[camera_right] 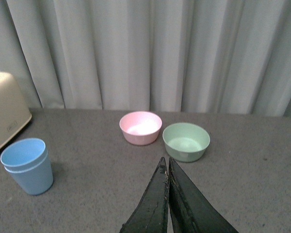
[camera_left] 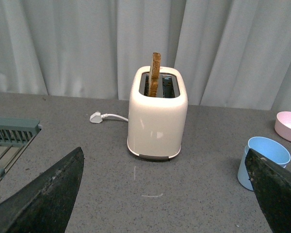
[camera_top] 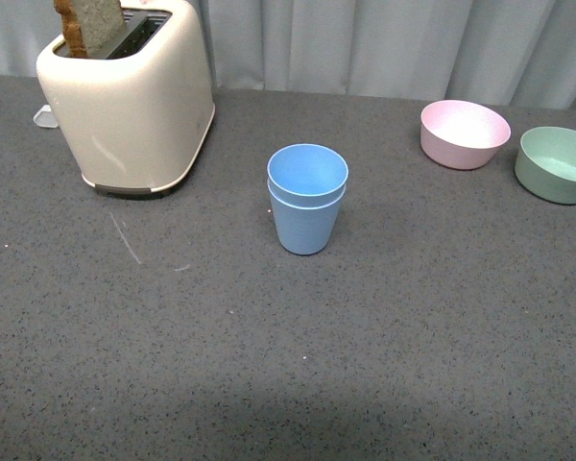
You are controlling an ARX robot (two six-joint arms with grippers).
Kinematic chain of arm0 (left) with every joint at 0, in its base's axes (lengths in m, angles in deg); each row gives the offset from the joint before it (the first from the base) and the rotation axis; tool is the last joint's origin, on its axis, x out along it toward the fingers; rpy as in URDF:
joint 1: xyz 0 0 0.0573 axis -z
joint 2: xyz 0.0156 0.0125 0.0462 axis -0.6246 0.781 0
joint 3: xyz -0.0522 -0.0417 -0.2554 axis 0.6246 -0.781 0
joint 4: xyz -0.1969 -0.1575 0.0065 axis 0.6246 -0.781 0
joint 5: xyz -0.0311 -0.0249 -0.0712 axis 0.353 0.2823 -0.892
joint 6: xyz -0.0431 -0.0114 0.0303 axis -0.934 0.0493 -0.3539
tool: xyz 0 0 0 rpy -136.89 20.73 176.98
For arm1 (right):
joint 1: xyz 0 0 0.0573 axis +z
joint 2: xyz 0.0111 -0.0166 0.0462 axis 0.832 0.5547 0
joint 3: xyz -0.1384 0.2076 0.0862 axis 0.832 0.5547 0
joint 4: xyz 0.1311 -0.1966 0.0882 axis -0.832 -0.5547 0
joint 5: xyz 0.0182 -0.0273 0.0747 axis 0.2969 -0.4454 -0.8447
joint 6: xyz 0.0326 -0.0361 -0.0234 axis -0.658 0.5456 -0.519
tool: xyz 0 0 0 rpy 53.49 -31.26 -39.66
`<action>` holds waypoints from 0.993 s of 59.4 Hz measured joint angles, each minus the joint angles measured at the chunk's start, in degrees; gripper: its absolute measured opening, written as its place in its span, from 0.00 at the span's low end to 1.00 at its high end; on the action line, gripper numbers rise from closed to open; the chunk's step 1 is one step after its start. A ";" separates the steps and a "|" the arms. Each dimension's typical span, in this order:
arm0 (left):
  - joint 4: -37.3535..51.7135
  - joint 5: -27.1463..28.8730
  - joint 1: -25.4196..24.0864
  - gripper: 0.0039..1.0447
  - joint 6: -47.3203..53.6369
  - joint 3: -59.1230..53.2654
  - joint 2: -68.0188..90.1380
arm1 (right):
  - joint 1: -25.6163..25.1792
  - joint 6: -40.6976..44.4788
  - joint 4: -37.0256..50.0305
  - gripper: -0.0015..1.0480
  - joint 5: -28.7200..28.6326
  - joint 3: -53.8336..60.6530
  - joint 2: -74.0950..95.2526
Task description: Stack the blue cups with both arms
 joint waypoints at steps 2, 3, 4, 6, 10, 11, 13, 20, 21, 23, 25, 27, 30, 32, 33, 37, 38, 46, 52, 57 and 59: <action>0.00 0.00 0.00 0.94 0.00 0.00 0.00 | 0.00 0.00 -0.02 0.01 0.00 0.00 -0.02; 0.00 0.00 0.00 0.94 0.00 0.00 0.00 | 0.00 0.02 -0.02 0.01 0.00 0.00 -0.02; 0.00 0.00 0.00 0.94 0.00 0.00 0.00 | 0.00 0.02 -0.02 0.01 0.00 0.00 -0.02; 0.00 0.00 0.00 0.94 0.00 0.00 0.00 | 0.00 0.02 -0.02 0.01 0.00 0.00 -0.02; 0.00 0.00 0.00 0.94 0.00 0.00 0.00 | 0.00 0.07 -0.02 0.10 -0.02 0.00 -0.04; 0.00 0.00 0.00 0.94 0.00 0.00 0.00 | 0.00 0.07 -0.02 0.14 -0.02 0.00 -0.04; 0.00 0.00 0.00 0.94 0.00 0.00 0.00 | 0.00 0.07 -0.02 0.19 -0.02 0.00 -0.04; 0.00 0.00 0.00 0.94 0.00 0.00 0.00 | 0.00 0.07 -0.02 0.39 0.00 0.00 -0.04; 0.00 0.00 0.00 0.94 0.00 0.00 0.00 | 0.00 0.09 -0.02 0.44 0.00 0.00 -0.04; 0.00 0.00 0.00 0.94 -0.02 0.00 0.00 | 0.00 0.07 -0.02 0.51 0.00 0.00 -0.04; 0.00 0.00 0.00 0.94 0.00 0.00 0.00 | 0.00 0.07 -0.02 0.58 0.00 0.00 -0.04; 0.00 0.00 0.00 0.94 0.00 0.00 0.00 | 0.00 0.07 -0.02 0.63 -0.02 0.00 -0.04; 0.00 0.00 0.00 0.94 0.00 0.00 0.00 | 0.00 0.07 -0.02 0.70 0.00 0.00 -0.04; 0.00 0.00 0.00 0.94 0.00 0.00 0.00 | 0.00 0.07 -0.02 0.76 0.00 0.00 -0.04; 0.00 0.00 0.00 0.94 0.00 0.00 0.00 | 0.00 0.07 -0.02 0.80 0.00 0.00 -0.04; 0.00 0.00 0.00 0.94 0.00 0.00 0.00 | 0.00 0.07 -0.02 0.90 -0.02 0.00 -0.04; 0.00 0.00 0.00 0.94 0.00 0.00 0.00 | 0.00 0.04 -0.02 0.92 0.00 0.00 -0.04; 0.00 0.00 0.00 0.94 0.00 0.00 0.00 | 0.00 0.04 -0.02 0.91 0.00 0.00 -0.04; 0.00 0.00 0.00 0.94 0.00 0.00 0.00 | 0.00 0.04 -0.02 0.91 -0.02 0.00 -0.04; 0.00 0.00 0.00 0.94 0.00 0.00 0.00 | 0.00 0.04 -0.02 0.91 0.00 0.00 -0.04; 0.00 0.00 0.00 0.94 0.00 0.00 0.00 | 0.00 0.04 -0.02 0.91 0.00 0.00 -0.04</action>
